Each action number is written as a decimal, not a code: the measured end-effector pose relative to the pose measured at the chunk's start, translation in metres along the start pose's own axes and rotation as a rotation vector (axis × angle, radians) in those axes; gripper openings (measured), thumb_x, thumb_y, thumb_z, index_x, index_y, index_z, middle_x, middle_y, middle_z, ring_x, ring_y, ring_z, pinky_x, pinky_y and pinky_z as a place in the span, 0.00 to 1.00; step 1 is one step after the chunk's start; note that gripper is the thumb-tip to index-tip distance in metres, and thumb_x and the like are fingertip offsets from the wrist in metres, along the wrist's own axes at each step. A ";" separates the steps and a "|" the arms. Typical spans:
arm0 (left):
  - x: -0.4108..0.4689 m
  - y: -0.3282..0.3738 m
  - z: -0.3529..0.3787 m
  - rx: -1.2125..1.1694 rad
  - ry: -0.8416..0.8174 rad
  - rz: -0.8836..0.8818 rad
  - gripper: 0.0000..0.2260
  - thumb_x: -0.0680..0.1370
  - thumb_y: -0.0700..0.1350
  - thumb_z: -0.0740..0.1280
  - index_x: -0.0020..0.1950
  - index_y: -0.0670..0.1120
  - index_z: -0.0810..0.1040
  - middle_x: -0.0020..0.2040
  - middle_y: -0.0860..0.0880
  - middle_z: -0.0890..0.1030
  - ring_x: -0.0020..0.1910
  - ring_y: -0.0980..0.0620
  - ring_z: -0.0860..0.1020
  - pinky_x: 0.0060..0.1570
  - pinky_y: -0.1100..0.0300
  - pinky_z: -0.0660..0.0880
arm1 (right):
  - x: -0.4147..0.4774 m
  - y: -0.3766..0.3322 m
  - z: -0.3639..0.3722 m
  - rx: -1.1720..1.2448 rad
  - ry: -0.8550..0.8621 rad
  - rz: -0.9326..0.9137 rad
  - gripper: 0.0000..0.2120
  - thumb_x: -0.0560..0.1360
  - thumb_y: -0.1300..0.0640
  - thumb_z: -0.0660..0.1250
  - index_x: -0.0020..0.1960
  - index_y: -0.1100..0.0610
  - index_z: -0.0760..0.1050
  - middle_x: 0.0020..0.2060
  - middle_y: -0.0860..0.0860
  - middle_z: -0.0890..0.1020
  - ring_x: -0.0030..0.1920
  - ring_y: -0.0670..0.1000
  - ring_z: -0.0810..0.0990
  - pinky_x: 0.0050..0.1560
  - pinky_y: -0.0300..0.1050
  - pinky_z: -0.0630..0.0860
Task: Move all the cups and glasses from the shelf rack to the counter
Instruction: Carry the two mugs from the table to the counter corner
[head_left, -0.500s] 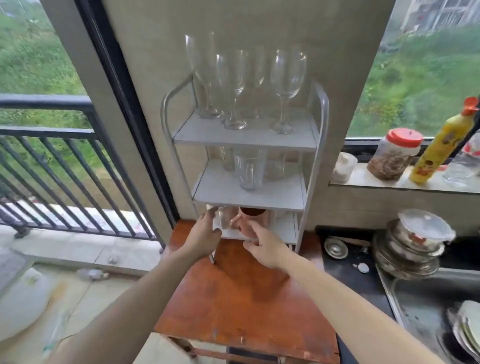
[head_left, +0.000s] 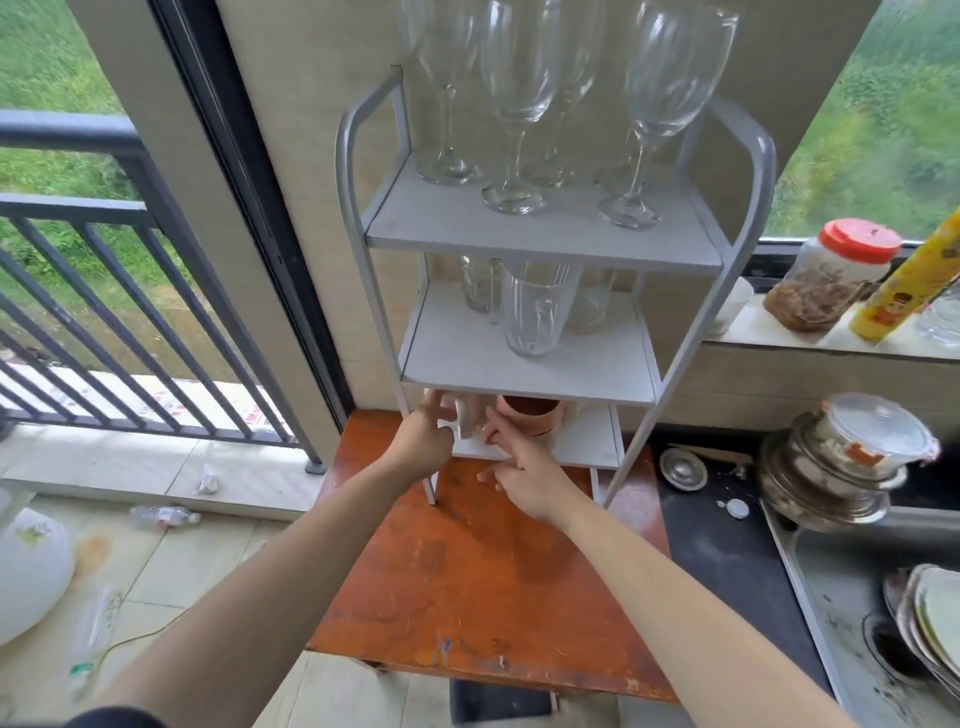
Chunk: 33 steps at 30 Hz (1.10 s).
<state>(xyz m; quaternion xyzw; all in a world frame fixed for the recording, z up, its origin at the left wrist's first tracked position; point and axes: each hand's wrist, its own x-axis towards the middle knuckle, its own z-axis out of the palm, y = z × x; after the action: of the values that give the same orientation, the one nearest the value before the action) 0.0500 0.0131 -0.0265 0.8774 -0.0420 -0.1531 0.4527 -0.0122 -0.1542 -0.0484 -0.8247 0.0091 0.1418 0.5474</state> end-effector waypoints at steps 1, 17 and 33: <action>0.001 0.000 0.000 -0.082 -0.002 -0.029 0.32 0.75 0.32 0.55 0.76 0.56 0.60 0.61 0.47 0.77 0.53 0.45 0.78 0.44 0.52 0.80 | -0.003 0.001 -0.001 0.038 0.023 -0.001 0.34 0.80 0.68 0.58 0.81 0.43 0.56 0.68 0.47 0.71 0.50 0.48 0.85 0.53 0.39 0.75; -0.018 0.010 0.010 -0.500 -0.078 -0.162 0.24 0.74 0.35 0.58 0.67 0.52 0.61 0.51 0.35 0.78 0.38 0.40 0.81 0.39 0.52 0.81 | -0.031 0.001 0.005 0.476 0.128 0.062 0.12 0.85 0.59 0.60 0.64 0.46 0.71 0.61 0.53 0.77 0.57 0.57 0.84 0.54 0.49 0.83; -0.140 -0.031 0.102 -0.370 0.188 0.134 0.12 0.83 0.49 0.61 0.63 0.64 0.66 0.31 0.50 0.81 0.24 0.49 0.79 0.26 0.58 0.78 | -0.127 0.061 0.029 0.271 0.707 0.051 0.09 0.82 0.57 0.61 0.46 0.49 0.64 0.38 0.50 0.70 0.36 0.44 0.72 0.42 0.43 0.71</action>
<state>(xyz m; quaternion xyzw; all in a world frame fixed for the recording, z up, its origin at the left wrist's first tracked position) -0.1159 -0.0188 -0.0743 0.7849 -0.0290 -0.0450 0.6173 -0.1512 -0.1699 -0.0830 -0.7424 0.2364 -0.1404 0.6109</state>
